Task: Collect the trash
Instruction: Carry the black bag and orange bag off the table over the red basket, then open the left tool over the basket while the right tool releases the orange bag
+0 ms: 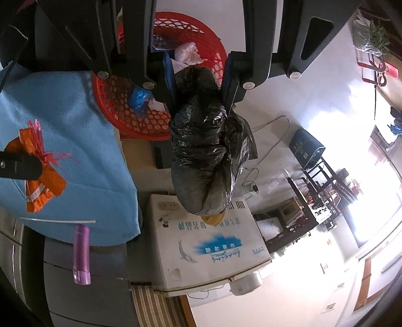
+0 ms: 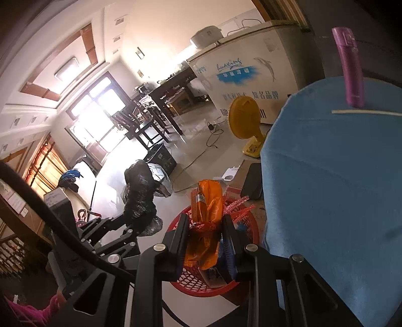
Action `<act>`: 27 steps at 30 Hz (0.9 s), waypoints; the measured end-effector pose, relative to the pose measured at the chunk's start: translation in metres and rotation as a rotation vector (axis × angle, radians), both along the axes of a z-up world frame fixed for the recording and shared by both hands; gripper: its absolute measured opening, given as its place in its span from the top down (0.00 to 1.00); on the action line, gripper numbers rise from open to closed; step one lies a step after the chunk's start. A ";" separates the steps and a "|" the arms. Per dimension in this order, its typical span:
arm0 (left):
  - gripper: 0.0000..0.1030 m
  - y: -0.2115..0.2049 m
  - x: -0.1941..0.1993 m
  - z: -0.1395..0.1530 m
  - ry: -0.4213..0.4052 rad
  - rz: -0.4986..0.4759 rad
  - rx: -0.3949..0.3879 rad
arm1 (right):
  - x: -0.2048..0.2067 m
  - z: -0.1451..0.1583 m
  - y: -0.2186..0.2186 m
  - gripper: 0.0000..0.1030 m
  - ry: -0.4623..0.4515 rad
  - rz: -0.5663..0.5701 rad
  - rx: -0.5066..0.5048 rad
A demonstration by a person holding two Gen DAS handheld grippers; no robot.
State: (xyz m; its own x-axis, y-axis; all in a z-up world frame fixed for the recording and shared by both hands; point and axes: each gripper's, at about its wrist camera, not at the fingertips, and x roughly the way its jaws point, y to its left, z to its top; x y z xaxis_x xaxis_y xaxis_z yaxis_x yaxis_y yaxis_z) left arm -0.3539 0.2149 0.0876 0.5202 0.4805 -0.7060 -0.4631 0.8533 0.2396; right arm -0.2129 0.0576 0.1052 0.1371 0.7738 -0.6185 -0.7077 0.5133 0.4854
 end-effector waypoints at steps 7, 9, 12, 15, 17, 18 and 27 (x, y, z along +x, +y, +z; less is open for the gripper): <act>0.68 -0.012 0.002 -0.012 0.040 -0.037 -0.035 | 0.003 -0.009 -0.006 0.73 0.018 -0.005 -0.008; 0.68 -0.013 0.003 -0.016 0.052 -0.042 -0.052 | 0.004 -0.009 -0.005 0.73 0.024 -0.004 -0.008; 0.68 -0.016 0.001 -0.022 0.071 -0.048 -0.061 | 0.005 -0.012 -0.004 0.73 0.033 -0.004 -0.009; 0.68 -0.019 -0.001 -0.025 0.083 -0.053 -0.063 | 0.006 -0.014 -0.004 0.73 0.037 0.000 -0.015; 0.68 -0.019 -0.002 -0.026 0.090 -0.054 -0.065 | 0.005 -0.015 -0.002 0.73 0.042 0.003 -0.018; 0.68 -0.020 -0.003 -0.027 0.094 -0.056 -0.064 | 0.005 -0.015 -0.001 0.73 0.043 0.005 -0.019; 0.68 -0.019 -0.008 -0.032 0.123 -0.062 -0.076 | 0.004 -0.017 0.007 0.73 0.044 0.022 -0.030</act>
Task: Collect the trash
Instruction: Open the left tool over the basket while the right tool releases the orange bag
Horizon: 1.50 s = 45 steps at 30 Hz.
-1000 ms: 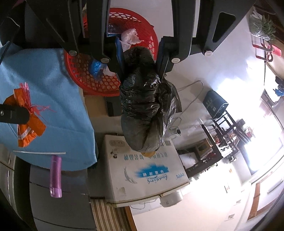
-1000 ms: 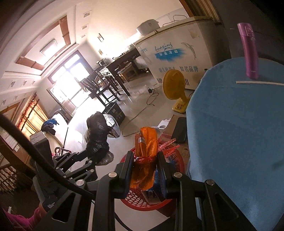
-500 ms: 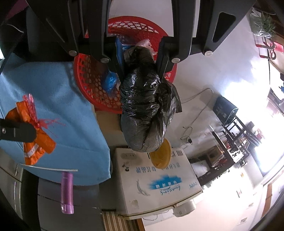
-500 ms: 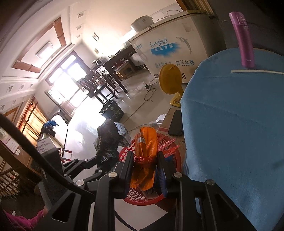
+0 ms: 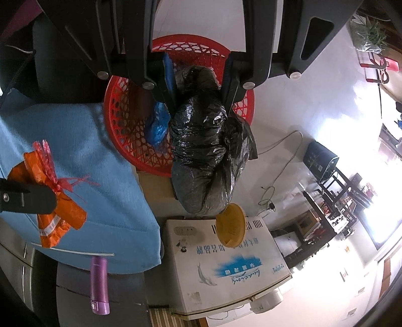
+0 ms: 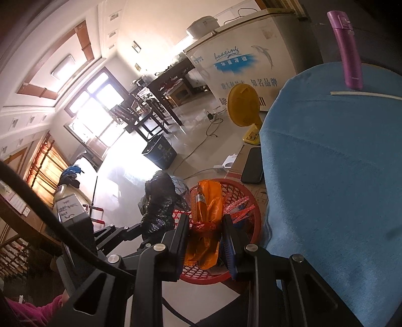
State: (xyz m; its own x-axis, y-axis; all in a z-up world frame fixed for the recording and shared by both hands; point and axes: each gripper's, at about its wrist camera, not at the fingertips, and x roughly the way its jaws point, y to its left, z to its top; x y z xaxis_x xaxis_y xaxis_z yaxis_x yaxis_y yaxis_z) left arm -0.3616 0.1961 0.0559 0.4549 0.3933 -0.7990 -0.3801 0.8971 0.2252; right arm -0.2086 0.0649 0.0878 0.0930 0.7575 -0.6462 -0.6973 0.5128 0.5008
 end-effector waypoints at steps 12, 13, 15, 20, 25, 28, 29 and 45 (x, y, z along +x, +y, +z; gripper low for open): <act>0.68 0.002 -0.004 -0.002 0.013 0.004 -0.001 | 0.007 -0.005 0.008 0.72 0.015 0.008 -0.005; 0.68 0.002 -0.004 -0.002 0.014 0.002 0.000 | 0.007 -0.005 0.009 0.72 0.014 0.008 -0.007; 0.68 0.002 -0.004 -0.002 0.015 0.003 -0.005 | 0.008 -0.008 0.009 0.72 0.016 0.010 -0.010; 0.67 0.002 -0.002 -0.004 0.023 0.001 -0.011 | 0.008 -0.012 0.010 0.72 0.022 0.009 -0.014; 0.67 0.002 -0.002 -0.004 0.029 -0.003 -0.015 | 0.008 -0.011 0.013 0.72 0.025 0.009 -0.019; 0.67 0.003 -0.002 -0.003 0.030 -0.005 -0.013 | 0.008 -0.011 0.013 0.72 0.028 0.010 -0.019; 0.67 0.004 -0.002 -0.003 0.030 -0.005 -0.015 | 0.008 -0.012 0.013 0.72 0.030 0.010 -0.019; 0.66 0.009 0.003 -0.013 0.050 -0.003 -0.032 | 0.006 -0.017 0.026 0.72 0.047 0.014 -0.052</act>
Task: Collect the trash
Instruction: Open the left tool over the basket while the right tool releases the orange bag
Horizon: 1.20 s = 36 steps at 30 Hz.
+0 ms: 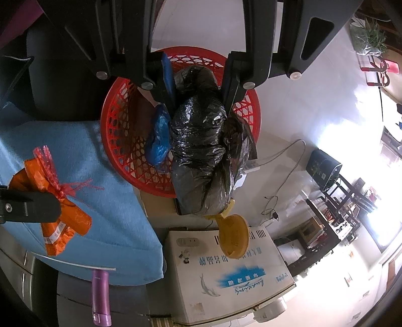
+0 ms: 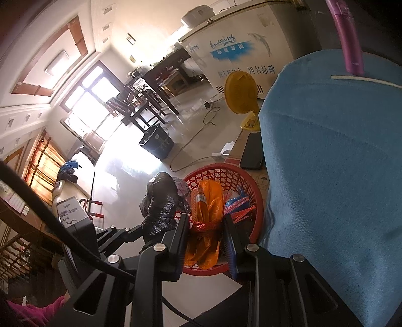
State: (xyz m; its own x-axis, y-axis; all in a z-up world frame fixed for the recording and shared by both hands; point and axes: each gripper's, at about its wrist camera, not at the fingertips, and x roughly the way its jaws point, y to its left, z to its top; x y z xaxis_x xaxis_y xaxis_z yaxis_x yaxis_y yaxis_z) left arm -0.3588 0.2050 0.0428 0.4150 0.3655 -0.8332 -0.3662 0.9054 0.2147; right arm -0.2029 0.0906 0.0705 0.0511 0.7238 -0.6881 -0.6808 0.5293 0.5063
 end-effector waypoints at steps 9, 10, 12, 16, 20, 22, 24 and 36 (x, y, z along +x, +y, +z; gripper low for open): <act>0.66 0.005 0.005 -0.009 0.015 0.007 -0.017 | 0.001 0.001 0.015 0.71 0.005 0.015 -0.022; 0.66 0.006 0.006 -0.010 0.017 0.009 -0.021 | 0.002 0.001 0.018 0.71 0.006 0.016 -0.023; 0.66 0.007 0.007 -0.012 0.019 0.012 -0.025 | 0.003 0.002 0.022 0.71 0.002 0.019 -0.029; 0.66 0.012 0.008 -0.016 0.026 0.019 -0.032 | 0.004 -0.001 0.031 0.71 0.002 0.026 -0.039; 0.66 0.014 0.011 -0.020 0.034 0.026 -0.037 | 0.004 -0.006 0.034 0.71 -0.003 0.027 -0.052; 0.66 0.015 0.012 -0.022 0.036 0.029 -0.041 | 0.005 -0.007 0.036 0.71 -0.001 0.028 -0.056; 0.66 0.016 0.013 -0.022 0.038 0.029 -0.041 | 0.005 -0.007 0.038 0.71 0.000 0.028 -0.059; 0.66 0.019 0.015 -0.028 0.048 0.043 -0.056 | 0.004 -0.007 0.043 0.71 0.011 0.027 -0.070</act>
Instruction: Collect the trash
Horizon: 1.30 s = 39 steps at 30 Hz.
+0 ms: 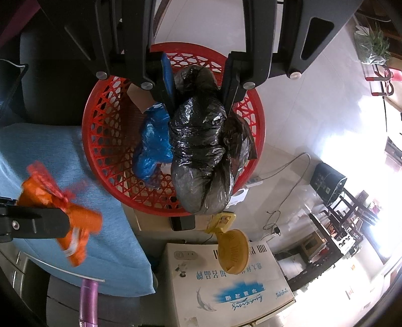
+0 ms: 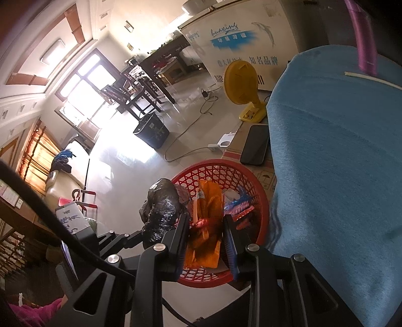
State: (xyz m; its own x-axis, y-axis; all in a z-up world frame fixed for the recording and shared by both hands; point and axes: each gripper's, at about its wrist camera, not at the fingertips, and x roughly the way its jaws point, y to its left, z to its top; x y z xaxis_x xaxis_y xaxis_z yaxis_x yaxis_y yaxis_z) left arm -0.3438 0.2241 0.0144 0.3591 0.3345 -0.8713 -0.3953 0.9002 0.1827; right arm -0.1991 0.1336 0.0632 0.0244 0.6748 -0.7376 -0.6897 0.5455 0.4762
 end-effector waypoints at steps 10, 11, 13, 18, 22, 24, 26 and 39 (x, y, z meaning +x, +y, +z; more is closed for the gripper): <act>0.64 -0.004 0.001 0.003 -0.001 -0.009 0.007 | 0.001 0.004 -0.004 0.70 0.014 -0.005 0.043; 0.63 -0.004 0.001 0.004 -0.001 -0.010 0.006 | 0.001 0.004 -0.005 0.70 0.013 -0.008 0.044; 0.55 -0.005 0.001 0.005 -0.003 -0.013 0.006 | 0.002 0.004 -0.008 0.70 0.015 -0.017 0.047; 0.47 -0.012 0.005 0.010 -0.012 -0.029 0.013 | 0.006 0.005 -0.016 0.70 0.026 -0.039 0.055; 0.42 -0.019 0.008 0.014 -0.014 -0.045 0.025 | 0.008 0.006 -0.021 0.70 0.033 -0.052 0.062; 0.41 -0.022 0.008 0.016 -0.016 -0.049 0.030 | 0.009 0.007 -0.024 0.70 0.035 -0.057 0.065; 0.41 -0.023 0.009 0.018 -0.015 -0.048 0.034 | 0.011 0.007 -0.026 0.70 0.037 -0.061 0.067; 0.30 -0.038 0.024 0.040 -0.043 -0.067 0.088 | 0.019 0.016 -0.052 0.67 -0.016 -0.145 0.083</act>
